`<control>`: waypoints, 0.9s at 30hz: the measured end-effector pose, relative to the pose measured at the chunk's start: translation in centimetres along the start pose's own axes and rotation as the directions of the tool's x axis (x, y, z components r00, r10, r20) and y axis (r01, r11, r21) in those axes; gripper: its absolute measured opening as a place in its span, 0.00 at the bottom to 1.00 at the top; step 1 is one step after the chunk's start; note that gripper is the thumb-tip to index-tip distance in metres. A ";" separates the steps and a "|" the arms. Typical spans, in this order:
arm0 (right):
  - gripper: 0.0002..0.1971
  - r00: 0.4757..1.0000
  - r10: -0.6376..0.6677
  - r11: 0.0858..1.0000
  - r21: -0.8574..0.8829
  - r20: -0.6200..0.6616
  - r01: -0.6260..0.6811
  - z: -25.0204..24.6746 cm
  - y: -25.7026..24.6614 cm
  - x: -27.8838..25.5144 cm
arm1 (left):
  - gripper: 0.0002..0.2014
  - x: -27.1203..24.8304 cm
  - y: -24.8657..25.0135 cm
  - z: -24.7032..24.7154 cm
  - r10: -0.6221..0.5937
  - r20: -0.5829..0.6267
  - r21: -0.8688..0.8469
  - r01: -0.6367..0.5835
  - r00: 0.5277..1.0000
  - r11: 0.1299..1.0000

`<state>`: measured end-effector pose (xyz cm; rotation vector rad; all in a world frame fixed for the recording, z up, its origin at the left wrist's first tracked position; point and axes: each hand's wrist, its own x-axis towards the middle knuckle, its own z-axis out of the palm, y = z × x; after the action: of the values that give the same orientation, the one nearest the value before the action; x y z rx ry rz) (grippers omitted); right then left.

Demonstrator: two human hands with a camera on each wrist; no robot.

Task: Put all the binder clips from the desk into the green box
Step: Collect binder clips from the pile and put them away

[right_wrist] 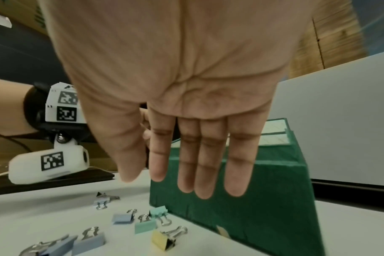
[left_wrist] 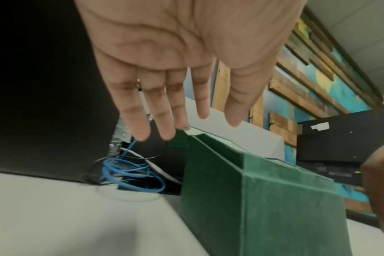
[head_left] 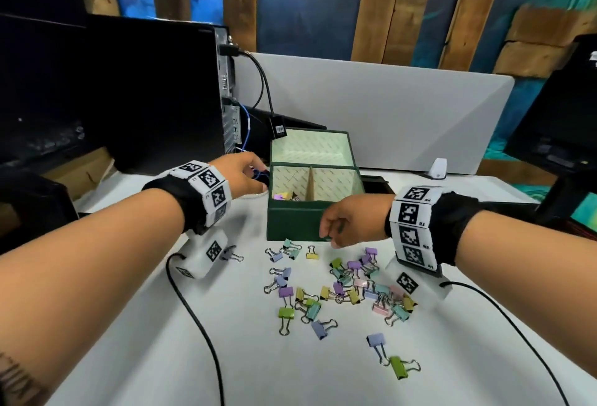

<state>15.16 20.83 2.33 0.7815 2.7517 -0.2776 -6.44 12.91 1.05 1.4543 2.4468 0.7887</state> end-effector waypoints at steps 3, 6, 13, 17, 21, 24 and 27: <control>0.17 0.998 -0.036 0.997 -0.060 0.054 0.039 0.5 -1.1 1.0 | 0.15 -1.5 -1.5 -1.1 -0.151 0.103 0.114 0.139 0.983 0.984; 0.23 0.991 -0.096 0.988 -0.113 0.092 0.106 1.0 -2.8 2.6 | 0.17 -3.1 -2.9 -0.8 -0.291 0.232 0.231 0.238 0.928 0.943; 0.35 0.972 -0.088 0.988 -0.104 0.219 0.113 1.9 -5.4 4.3 | 0.33 -4.1 -2.7 2.4 -0.227 0.415 0.455 0.015 0.881 0.890; 0.33 0.963 -0.107 0.982 -0.128 0.246 0.141 2.4 -5.2 4.2 | 0.27 -4.3 -1.7 3.4 -0.153 0.438 0.532 -0.118 0.886 0.839; 0.31 0.960 -0.177 0.957 -0.190 0.218 0.219 3.0 -4.7 3.0 | 0.21 -4.5 -1.5 3.9 -0.084 0.473 0.501 -0.189 0.877 0.845; 0.29 0.960 -0.208 0.939 -0.237 0.185 0.249 3.4 -4.1 2.2 | 0.16 -4.7 -1.4 4.4 -0.040 0.480 0.455 -0.210 0.876 0.865; 0.21 0.970 -0.207 0.948 -0.218 0.130 0.232 3.8 -3.7 2.1 | 0.11 -5.1 -0.9 4.9 -0.003 0.499 0.425 -0.242 0.866 0.872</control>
<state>12.21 17.79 -1.47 0.3887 2.7064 -0.0363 -2.54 9.92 -4.13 1.7178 2.2341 -0.2000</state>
